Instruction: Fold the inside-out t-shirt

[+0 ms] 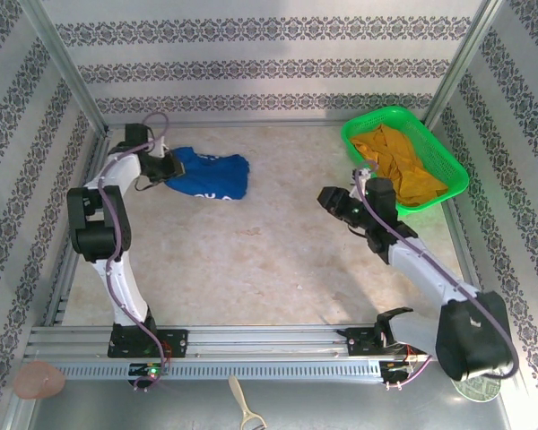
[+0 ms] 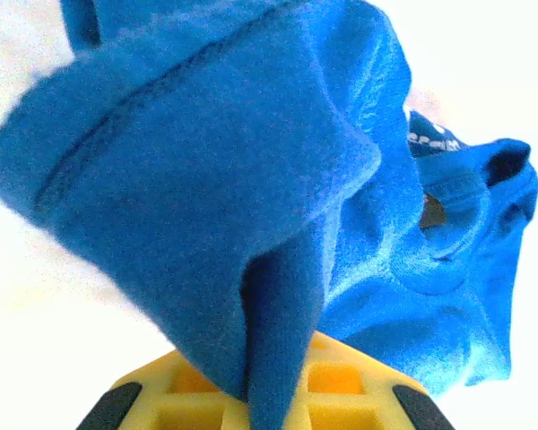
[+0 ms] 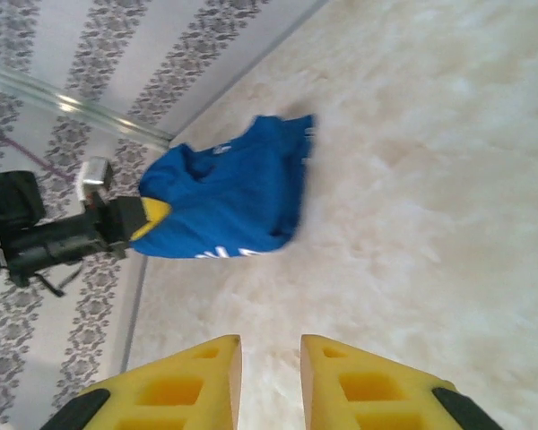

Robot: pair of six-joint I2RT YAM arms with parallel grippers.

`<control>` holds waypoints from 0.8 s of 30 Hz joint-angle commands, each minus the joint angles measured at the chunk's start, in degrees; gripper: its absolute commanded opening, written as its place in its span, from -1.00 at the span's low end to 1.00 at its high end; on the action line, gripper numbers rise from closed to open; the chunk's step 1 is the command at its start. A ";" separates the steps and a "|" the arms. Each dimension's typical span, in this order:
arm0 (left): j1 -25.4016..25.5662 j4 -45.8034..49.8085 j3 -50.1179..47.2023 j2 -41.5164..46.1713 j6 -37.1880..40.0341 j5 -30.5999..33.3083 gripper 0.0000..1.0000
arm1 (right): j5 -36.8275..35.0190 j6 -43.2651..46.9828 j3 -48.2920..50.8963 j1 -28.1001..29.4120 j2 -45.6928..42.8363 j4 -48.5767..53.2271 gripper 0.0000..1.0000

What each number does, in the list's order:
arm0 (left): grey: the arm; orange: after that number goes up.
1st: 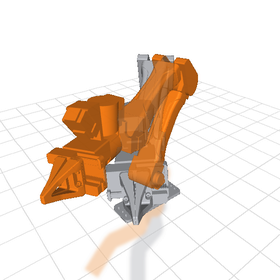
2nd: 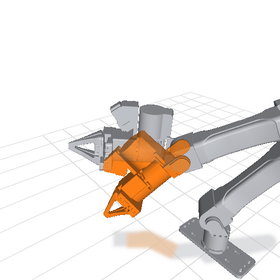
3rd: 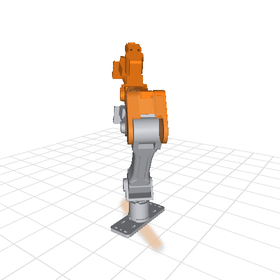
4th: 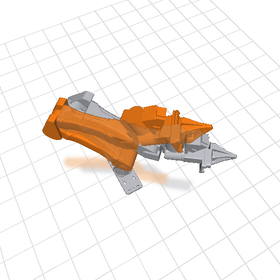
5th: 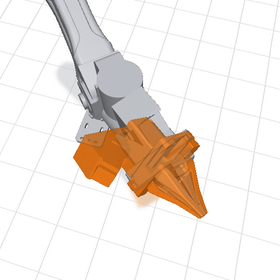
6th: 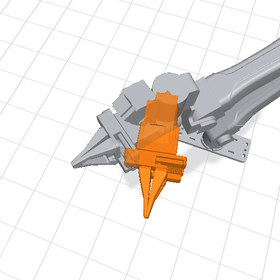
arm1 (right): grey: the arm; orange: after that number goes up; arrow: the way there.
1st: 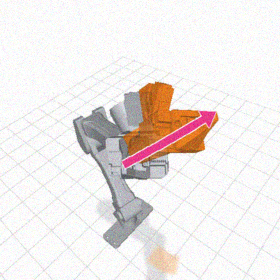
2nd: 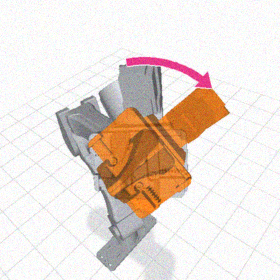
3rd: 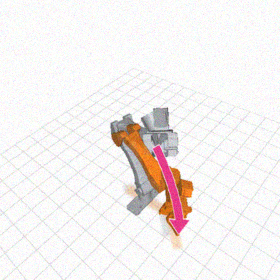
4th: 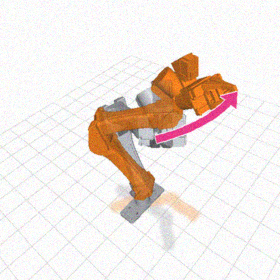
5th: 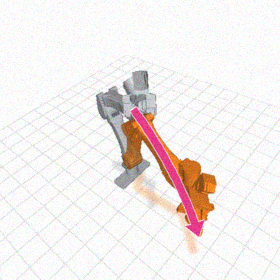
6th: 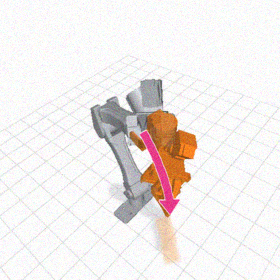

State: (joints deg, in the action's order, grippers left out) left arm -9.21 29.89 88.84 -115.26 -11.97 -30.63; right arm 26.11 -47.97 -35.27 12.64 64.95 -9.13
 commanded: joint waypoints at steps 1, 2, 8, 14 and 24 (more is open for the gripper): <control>-3.52 8.49 4.18 -4.45 8.00 4.32 -1.00 | -1.50 2.16 3.11 -1.46 -3.99 6.41 -0.45; -4.35 8.82 5.36 -5.67 8.75 5.24 -1.00 | -1.54 2.42 3.93 -1.57 -4.94 7.23 -0.44; -6.97 10.10 10.10 -8.41 10.53 10.63 0.20 | -2.87 5.39 5.96 -2.66 -9.50 12.91 -0.10; -9.31 6.00 7.11 1.60 7.90 10.41 0.99 | -9.66 13.27 2.41 -4.47 -16.07 24.27 0.84; -6.82 -13.70 -19.54 33.04 -0.58 7.58 0.99 | -43.49 24.10 4.39 -4.65 -17.05 18.35 0.97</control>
State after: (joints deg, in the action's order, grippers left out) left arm -17.67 24.36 76.44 -88.40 -8.47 -22.41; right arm -2.87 -28.36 -32.99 8.36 47.99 14.41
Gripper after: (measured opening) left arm 0.994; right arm 0.983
